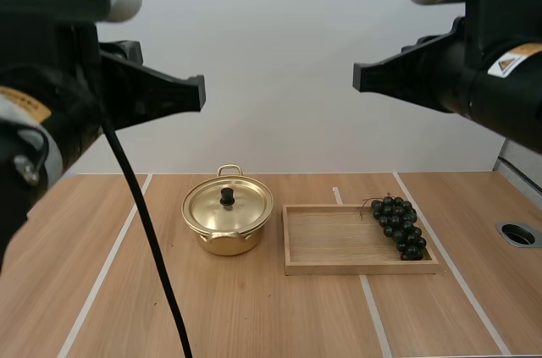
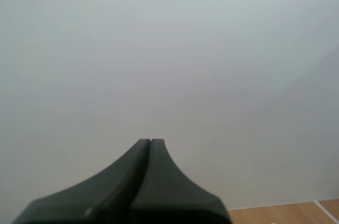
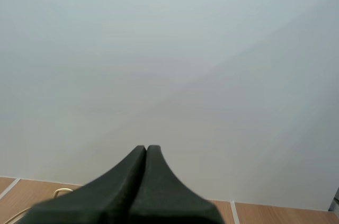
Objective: Open the pot, put the grape inside, and close it
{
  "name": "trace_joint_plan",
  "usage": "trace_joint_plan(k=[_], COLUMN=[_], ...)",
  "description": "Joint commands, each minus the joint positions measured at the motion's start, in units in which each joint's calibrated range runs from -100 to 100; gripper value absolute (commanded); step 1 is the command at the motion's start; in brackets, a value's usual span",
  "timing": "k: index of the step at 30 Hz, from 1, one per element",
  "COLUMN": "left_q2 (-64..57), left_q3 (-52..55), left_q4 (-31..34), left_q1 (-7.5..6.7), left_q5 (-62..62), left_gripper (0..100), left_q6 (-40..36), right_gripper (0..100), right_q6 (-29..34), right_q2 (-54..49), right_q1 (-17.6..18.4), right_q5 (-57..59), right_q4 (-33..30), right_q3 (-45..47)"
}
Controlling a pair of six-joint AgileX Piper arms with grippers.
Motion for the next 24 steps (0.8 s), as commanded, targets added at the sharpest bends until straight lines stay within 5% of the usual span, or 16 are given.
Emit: trace_joint_plan(k=[1,9,17,19,21,22,23,24], left_q2=[5.7,10.1,10.1,10.1,10.1,10.1,10.1,10.1], left_q3=[-6.7,-12.0,-12.0,-12.0,-12.0,-12.0,-12.0,-12.0], left_q4=[-0.7,-0.6,0.9,0.9,0.9,0.8,0.3,0.3], left_q1=[0.14,0.14,1.52,1.52,1.52,1.52,1.52,1.52], left_q5=[9.3,-5.0,2.2,3.0,3.5,3.8,3.8,3.3], left_gripper=[0,0,3,20,53,73,100,100], left_q6=[-0.9,-0.9,6.4,9.1,11.7,12.4,12.9,12.9], right_gripper=[0,0,1,34,90,100,100,100], right_q6=[-0.2,-0.2,-0.3,-0.3,-1.5,-2.0,-2.8,-3.4], right_q2=[1.9,1.8,1.9,1.9,1.9,1.9,1.9,1.9], right_q1=[0.1,0.1,-0.2,-0.2,-0.2,-0.2,-0.2,-0.2], right_q5=[2.6,2.1,8.8,9.9,10.6,10.6,10.6,11.2], right_q4=[0.1,0.9,-1.2,-1.3,-1.3,-1.3,-1.3,-1.4], right_q3=[-5.6,-11.5,-11.8,-11.8,-11.8,-11.8,-11.8,-11.8])
